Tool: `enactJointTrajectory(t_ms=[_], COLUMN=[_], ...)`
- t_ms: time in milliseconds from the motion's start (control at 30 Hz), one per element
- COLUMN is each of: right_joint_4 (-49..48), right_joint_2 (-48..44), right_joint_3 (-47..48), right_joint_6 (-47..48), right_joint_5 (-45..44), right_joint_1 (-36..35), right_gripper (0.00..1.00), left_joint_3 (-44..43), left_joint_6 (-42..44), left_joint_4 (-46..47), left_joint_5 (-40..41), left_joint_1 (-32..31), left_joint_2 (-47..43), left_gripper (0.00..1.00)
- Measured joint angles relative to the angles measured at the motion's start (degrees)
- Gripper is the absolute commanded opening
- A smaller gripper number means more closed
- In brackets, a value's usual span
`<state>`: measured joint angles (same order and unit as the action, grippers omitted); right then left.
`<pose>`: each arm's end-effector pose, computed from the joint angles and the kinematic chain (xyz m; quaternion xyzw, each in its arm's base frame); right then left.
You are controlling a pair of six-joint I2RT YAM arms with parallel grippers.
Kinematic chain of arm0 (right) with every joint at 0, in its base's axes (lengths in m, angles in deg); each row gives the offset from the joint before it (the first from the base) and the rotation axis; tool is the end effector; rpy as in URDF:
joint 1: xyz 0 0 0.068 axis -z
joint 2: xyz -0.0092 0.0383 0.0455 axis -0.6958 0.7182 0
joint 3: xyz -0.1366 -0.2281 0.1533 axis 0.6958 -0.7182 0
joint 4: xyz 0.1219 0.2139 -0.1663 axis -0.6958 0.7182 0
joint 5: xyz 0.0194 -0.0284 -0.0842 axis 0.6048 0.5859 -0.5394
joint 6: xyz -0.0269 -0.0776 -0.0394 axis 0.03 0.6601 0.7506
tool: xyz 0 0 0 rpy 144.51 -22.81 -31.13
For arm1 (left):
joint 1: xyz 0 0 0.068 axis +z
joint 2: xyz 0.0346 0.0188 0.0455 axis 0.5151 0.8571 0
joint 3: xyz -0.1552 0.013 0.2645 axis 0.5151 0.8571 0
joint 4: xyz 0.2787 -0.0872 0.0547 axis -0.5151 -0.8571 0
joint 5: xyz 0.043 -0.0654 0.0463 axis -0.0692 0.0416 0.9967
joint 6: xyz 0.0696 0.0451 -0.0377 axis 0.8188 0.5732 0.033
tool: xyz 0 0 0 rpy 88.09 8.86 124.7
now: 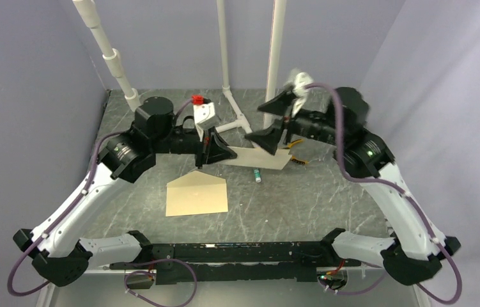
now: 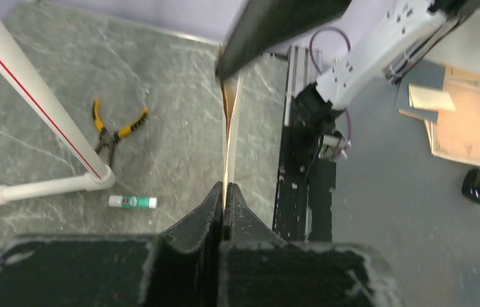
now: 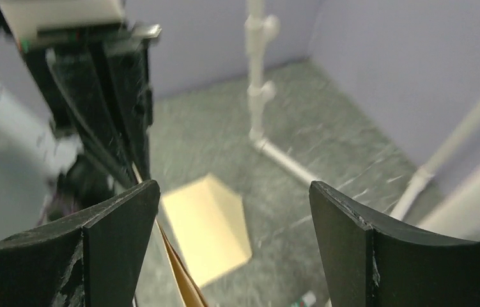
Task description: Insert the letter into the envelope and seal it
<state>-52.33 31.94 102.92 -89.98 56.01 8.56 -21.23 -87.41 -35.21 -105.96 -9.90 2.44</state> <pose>0.1909 0.1850 0.5505 -0.3744 0.5956 0.3813 0.5997 0.1745 -0.2206 0.4989 0.4461 0.6157 -0.4642 0.4543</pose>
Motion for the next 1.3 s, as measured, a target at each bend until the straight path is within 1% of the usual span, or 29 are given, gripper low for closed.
enactJointTrajectory(t_ms=[100,167,233,300,367,533,600,633,700,767,800,833,867,900,933,967,1000,1033,1100,1233,1267,1300], right_joint_4=[8.1,12.8,15.1,17.4,18.0,18.8,19.0,19.1,19.0,18.9,18.6,18.2,17.6,16.7,15.6,14.3,12.9,11.5,8.4,0.8,-1.1,-2.7], right_joint_2=[4.1,6.1,6.3,5.8,5.2,4.3,4.6,4.8,5.1,5.1,5.1,5.0,4.9,4.8,4.7,4.5,4.4,4.4,4.7,8.1,9.9,11.6], right_joint_3=[0.8,-0.6,-2.3,-3.6,-4.4,-6.7,-7.1,-7.1,-7.4,-7.7,-7.8,-7.9,-8.1,-8.5,-9.1,-9.8,-10.6,-11.5,-13.2,-16.9,-17.5,-18.0], right_joint_6=[6.8,10.3,11.9,13.2,14.1,15.2,15.4,15.4,15.1,14.7,14.3,14.1,13.5,12.8,11.8,10.8,9.7,8.4,5.6,-3.3,-6.1,-8.4], right_joint_5=[7.6,12.2,14.6,17.0,18.7,21.7,22.4,22.6,23.1,23.6,23.8,23.8,23.9,23.8,23.4,22.8,21.9,20.7,18.3,9.3,6.3,3.5], right_joint_1=[-0.3,-0.5,-0.5,-0.5,-0.5,-0.6,-0.6,-0.6,-0.6,-0.6,-0.6,-0.6,-0.6,-0.7,-0.7,-0.7,-0.7,-0.8,-0.8,-0.9,-0.9,-0.9], right_gripper=[0.92,0.92,0.92,0.90,0.85,0.61,0.50,0.42,0.24,0.10,0.00,0.00,0.00,0.00,0.00,0.00,0.00,0.00,0.00,0.00,0.00,0.00], left_joint_3=[-1.2,-1.6,-2.0,-2.4,-2.6,-2.6,-2.6,-2.6,-2.6,-2.5,-2.5,-2.4,-2.1,-1.7,-1.2,-0.5,0.0,0.9,2.4,4.5,5.0,5.5], left_joint_6=[4.6,7.0,8.2,9.3,10.5,11.9,11.9,11.9,11.9,11.8,11.8,11.8,11.6,11.4,11.5,10.7,10.2,8.9,5.3,-7.3,-11.9,-16.0], left_joint_4=[-5.8,-9.4,-11.4,-13.1,-14.5,-15.6,-15.5,-15.4,-15.3,-14.8,-14.4,-14.2,-13.9,-13.4,-12.9,-12.1,-11.5,-10.8,-9.7,-10.4,-11.6,-13.0], left_joint_5=[-1.4,-2.1,-2.3,-2.5,-2.8,-3.7,-3.7,-3.7,-3.7,-3.6,-3.5,-3.4,-3.2,-2.8,-2.3,-1.0,0.5,3.1,10.2,30.9,36.9,41.3], left_joint_1=[0.0,0.0,0.0,0.0,0.0,0.0,0.0,0.0,0.0,0.0,0.0,0.0,0.0,0.0,0.0,0.0,0.0,0.0,0.0,0.0,0.0,0.0], left_joint_2=[2.5,4.1,5.2,5.9,6.3,6.2,6.0,5.8,5.3,4.6,4.2,3.8,3.4,2.9,2.4,1.8,1.2,0.6,-0.6,-1.4,-1.3,-1.2], left_gripper=[0.02,0.02,0.02,0.03,0.02,0.02,0.02,0.02,0.02,0.02,0.03,0.14,0.36,0.56,0.73,0.83,0.90,0.92,0.93,0.93,0.93,0.93])
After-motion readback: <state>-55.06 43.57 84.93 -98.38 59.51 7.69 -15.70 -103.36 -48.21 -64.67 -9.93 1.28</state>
